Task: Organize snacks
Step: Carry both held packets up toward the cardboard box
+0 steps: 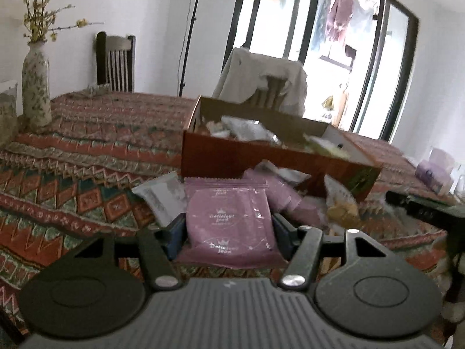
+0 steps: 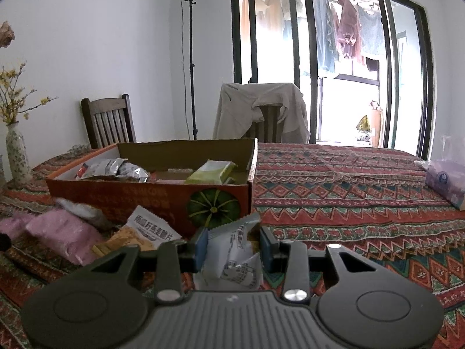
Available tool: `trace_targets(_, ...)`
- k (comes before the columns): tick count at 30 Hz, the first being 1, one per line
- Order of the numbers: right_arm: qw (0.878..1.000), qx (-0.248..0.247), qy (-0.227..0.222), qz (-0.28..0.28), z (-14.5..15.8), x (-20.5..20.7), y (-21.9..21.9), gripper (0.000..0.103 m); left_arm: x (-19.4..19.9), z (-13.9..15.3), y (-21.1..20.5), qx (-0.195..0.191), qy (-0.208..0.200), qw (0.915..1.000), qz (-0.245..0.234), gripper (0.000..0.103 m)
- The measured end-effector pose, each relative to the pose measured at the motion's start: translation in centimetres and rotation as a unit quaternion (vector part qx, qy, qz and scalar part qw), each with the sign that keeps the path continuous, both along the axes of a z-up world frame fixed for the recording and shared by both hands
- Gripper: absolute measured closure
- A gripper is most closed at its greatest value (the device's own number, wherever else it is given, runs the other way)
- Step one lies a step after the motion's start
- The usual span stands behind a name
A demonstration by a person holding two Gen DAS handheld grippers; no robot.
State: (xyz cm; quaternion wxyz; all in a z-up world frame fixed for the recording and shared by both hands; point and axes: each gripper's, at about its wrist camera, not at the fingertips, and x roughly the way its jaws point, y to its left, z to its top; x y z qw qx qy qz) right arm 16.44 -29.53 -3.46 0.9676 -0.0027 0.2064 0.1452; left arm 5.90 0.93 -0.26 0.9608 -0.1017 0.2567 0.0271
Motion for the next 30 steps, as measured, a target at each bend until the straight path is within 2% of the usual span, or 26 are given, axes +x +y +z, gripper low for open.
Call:
trace_targets(14,0.999,0.015,-0.045,-0.002,2.2,-0.9,0.4,0.066,1.6,2.3,-0.7,-0.01,-0.038,0.9991,-0.017,0.04)
trace_targets(22,0.997,0.023,-0.068,0.012,4.9,1.2,2.2,0.066,5.6,4.2,-1.6,0.003,-0.058,0.9981,-0.021,0.04)
trace_targets(30,0.996,0.025,-0.083,0.025,7.0,4.7,4.6,0.066,10.0,6.0,-2.5,-0.001,-0.073,0.9973,-0.013,0.04)
